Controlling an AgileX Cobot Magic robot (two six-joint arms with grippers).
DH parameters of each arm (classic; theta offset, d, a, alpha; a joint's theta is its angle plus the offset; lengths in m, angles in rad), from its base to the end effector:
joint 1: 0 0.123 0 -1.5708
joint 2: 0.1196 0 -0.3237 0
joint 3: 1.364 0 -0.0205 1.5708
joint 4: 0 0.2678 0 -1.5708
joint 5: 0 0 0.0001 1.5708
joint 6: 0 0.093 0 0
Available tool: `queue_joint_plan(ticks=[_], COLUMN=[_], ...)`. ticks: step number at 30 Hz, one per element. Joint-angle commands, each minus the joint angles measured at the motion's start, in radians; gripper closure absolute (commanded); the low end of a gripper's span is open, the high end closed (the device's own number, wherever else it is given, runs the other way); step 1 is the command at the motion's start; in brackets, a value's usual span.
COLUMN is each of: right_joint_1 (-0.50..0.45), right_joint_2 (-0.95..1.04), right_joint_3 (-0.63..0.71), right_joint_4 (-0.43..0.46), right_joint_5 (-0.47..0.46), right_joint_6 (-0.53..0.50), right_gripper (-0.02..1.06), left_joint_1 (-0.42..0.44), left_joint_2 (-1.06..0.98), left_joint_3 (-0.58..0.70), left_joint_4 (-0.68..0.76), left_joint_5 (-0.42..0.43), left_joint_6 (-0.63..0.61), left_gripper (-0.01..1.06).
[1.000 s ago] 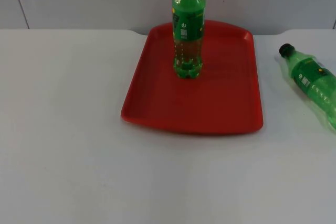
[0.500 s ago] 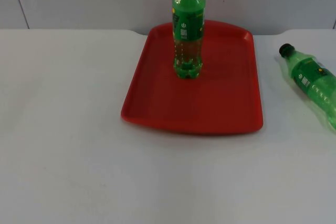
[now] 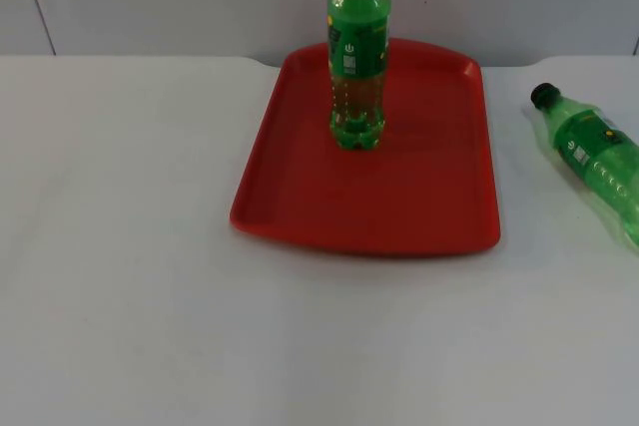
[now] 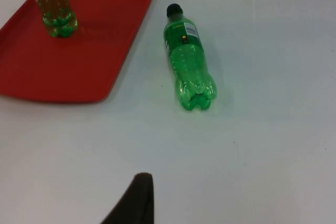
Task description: Place the bottle upright on the tray.
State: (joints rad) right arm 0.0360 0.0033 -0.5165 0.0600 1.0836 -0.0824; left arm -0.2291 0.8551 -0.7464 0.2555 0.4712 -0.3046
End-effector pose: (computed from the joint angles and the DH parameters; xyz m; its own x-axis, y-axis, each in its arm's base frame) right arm -0.0298 0.0039 0.2877 -0.4585 -0.0707 -0.8859 -0.1079 0.9939 -0.0235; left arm 0.1664 -0.0278 0.3629 -0.4576 0.0293 -0.8887 0.0920 0.9957 -0.0145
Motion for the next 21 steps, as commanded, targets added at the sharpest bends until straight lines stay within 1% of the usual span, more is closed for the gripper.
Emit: queue_joint_plan(ticks=[1, 3, 4, 5, 6, 8, 16, 21], right_joint_1=[-0.005, -0.005, -0.005, -0.005, -0.005, -0.005, -0.005, -0.005], right_joint_2=[-0.003, -0.003, -0.003, -0.003, -0.003, -0.003, -0.003, -0.003], right_joint_3=[0.0, 0.0, 0.0, 0.0, 0.0, 0.0, 0.0, 0.0], right_joint_4=[0.004, 0.004, 0.004, 0.004, 0.004, 0.004, 0.004, 0.004], right_joint_5=[-0.004, -0.004, -0.004, -0.004, -0.004, -0.004, -0.004, -0.004], right_joint_6=[0.0, 0.0, 0.0, 0.0, 0.0, 0.0, 0.0, 0.0], right_gripper=[-0.01, -0.01, -0.01, -0.01, -0.01, -0.01, -0.01, -0.01], left_joint_1=[-0.005, -0.005, -0.005, -0.005, -0.005, -0.005, -0.005, -0.005], left_joint_2=[-0.07, -0.13, -0.13, -0.161, -0.204, -0.254, -0.396, -0.491], left_joint_3=[0.005, 0.005, 0.005, 0.005, 0.005, 0.005, 0.005, 0.005], left_joint_4=[-0.054, -0.132, -0.132, -0.189, -0.255, -0.327, -0.35, -0.35], left_joint_5=[0.029, 0.062, 0.062, 0.091, 0.127, 0.169, 0.211, 0.28], left_joint_6=[0.057, 0.16, 0.16, 0.231, 0.33, 0.399, 0.392, 0.387], left_gripper=[0.07, 0.07, 0.07, 0.07, 0.07, 0.07, 0.07, 0.07])
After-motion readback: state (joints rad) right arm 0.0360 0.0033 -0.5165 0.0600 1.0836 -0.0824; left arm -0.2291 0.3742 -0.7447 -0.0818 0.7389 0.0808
